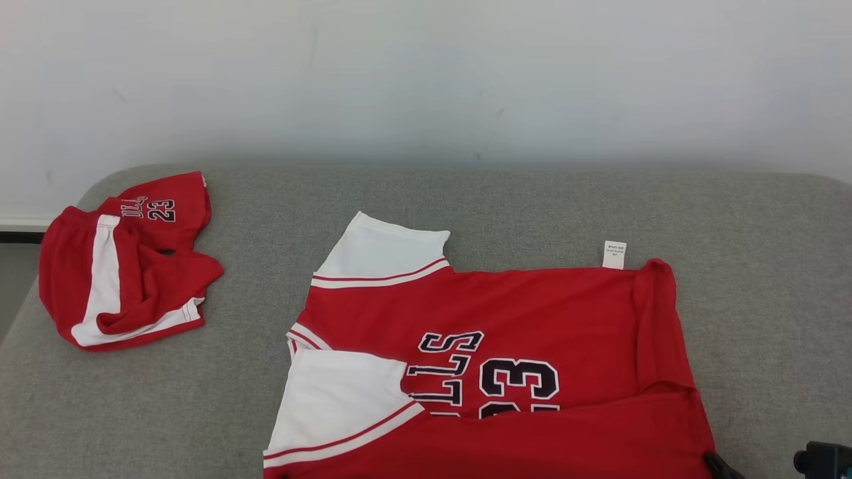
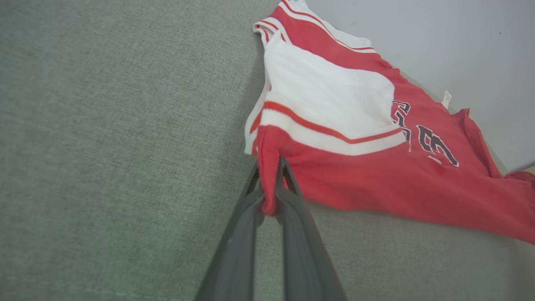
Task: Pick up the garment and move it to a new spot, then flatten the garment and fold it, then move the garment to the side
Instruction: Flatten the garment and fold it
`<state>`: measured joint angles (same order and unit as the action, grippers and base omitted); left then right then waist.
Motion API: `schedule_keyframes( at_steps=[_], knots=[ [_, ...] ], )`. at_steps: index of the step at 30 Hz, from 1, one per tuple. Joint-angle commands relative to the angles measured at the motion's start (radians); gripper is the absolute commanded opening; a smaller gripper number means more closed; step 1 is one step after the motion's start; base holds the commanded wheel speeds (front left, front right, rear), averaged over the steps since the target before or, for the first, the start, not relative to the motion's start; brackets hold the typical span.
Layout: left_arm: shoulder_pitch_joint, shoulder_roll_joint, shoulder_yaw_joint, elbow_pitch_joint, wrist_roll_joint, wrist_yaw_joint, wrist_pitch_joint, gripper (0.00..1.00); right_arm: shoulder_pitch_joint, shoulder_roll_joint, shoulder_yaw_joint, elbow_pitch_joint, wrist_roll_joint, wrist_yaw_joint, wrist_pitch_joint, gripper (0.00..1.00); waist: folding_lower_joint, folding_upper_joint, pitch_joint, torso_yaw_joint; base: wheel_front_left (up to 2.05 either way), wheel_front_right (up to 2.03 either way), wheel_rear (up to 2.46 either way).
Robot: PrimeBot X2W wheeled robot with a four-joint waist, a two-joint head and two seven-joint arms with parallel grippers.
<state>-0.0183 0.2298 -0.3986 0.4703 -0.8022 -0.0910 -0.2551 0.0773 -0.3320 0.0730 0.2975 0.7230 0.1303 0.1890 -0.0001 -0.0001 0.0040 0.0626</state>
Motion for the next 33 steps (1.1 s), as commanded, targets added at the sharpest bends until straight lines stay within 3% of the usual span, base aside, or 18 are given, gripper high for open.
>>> schedule_keyframes(
  at_steps=[1,5,6,7,8,17,24,33],
  knots=[
    [0.019,0.004,0.001,-0.007,-0.004,0.005,-0.006,0.0,0.025,0.004,-0.015,-0.013,-0.011,0.001,0.011,0.0,0.0001,0.0001,-0.001,0.004,0.0,0.0,0.0],
    [0.045,0.008,-0.004,-0.015,-0.007,0.02,0.007,0.0,0.064,0.036,-0.048,-0.055,-0.032,0.001,0.042,0.01,0.0001,0.0001,-0.003,0.0,0.0,0.0,0.0],
    [0.046,0.015,-0.007,-0.016,0.007,0.027,0.006,0.02,0.066,0.044,-0.054,-0.066,-0.045,0.001,0.039,0.4,0.0001,0.0001,-0.003,-0.003,0.0,0.0,0.0],
    [0.048,0.017,-0.009,-0.02,0.017,0.032,0.005,0.37,0.067,0.053,-0.057,-0.074,-0.056,0.001,0.038,1.0,0.0001,0.0001,-0.003,-0.005,0.0,0.0,0.0],
    [0.052,0.008,0.001,-0.024,0.005,0.035,0.002,1.0,0.069,0.061,-0.059,-0.08,-0.068,0.001,0.035,1.0,0.0001,0.0001,-0.004,-0.007,0.0,0.0,0.0],
    [0.031,0.022,0.119,-0.142,0.081,0.068,-0.01,1.0,0.026,0.094,-0.056,-0.177,-0.151,0.001,-0.091,1.0,0.0001,0.0001,-0.016,-0.022,0.0,0.0,0.0],
    [0.028,0.005,0.272,-0.278,0.243,0.081,-0.01,1.0,-0.034,0.129,-0.036,-0.217,-0.218,0.001,-0.248,1.0,0.0001,0.0001,-0.026,-0.03,0.0,0.0,0.0],
    [0.053,0.016,0.31,-0.372,0.454,0.104,-0.011,1.0,-0.056,0.159,-0.021,-0.2,-0.356,0.001,-0.409,1.0,0.0001,0.0001,-0.037,-0.035,0.0,0.0,0.0]
  ],
)
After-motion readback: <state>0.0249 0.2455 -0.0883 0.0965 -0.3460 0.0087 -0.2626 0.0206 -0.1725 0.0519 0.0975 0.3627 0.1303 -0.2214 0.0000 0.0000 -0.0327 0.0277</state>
